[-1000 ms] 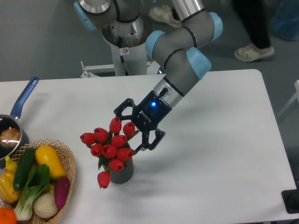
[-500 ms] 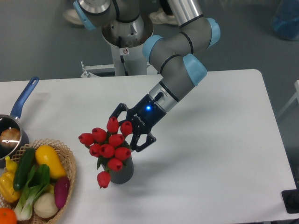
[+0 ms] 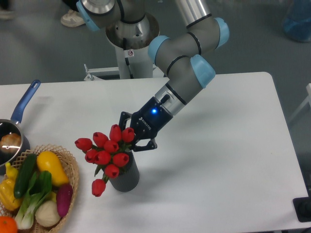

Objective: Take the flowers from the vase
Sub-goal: 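Lift the gripped tulips up out of the grey vase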

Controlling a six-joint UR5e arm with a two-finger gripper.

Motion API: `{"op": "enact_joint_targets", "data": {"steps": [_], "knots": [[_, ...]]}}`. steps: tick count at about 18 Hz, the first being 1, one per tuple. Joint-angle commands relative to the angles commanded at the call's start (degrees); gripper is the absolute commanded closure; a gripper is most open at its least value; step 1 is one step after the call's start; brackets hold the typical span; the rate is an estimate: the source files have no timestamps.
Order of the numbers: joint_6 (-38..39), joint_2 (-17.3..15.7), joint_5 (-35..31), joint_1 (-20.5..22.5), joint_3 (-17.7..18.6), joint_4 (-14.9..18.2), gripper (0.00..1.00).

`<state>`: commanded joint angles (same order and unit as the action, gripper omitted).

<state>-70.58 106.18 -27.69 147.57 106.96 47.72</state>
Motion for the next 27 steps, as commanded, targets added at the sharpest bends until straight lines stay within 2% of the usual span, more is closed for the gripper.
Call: {"op": "enact_joint_targets", "data": {"steps": [6,16,20,27], "knots": [[2.72,-1.94,1.05,0.53,-0.44,0.0,0.79],[10.98,-3.69,7.11,3.43,-4.66,0.0,0.78],[18.27,-4.49,8.44,4.04,-6.32,0.0,0.78],[21.17,-4.66,13.0,5.36,-8.17,0.0,0.77]]}}
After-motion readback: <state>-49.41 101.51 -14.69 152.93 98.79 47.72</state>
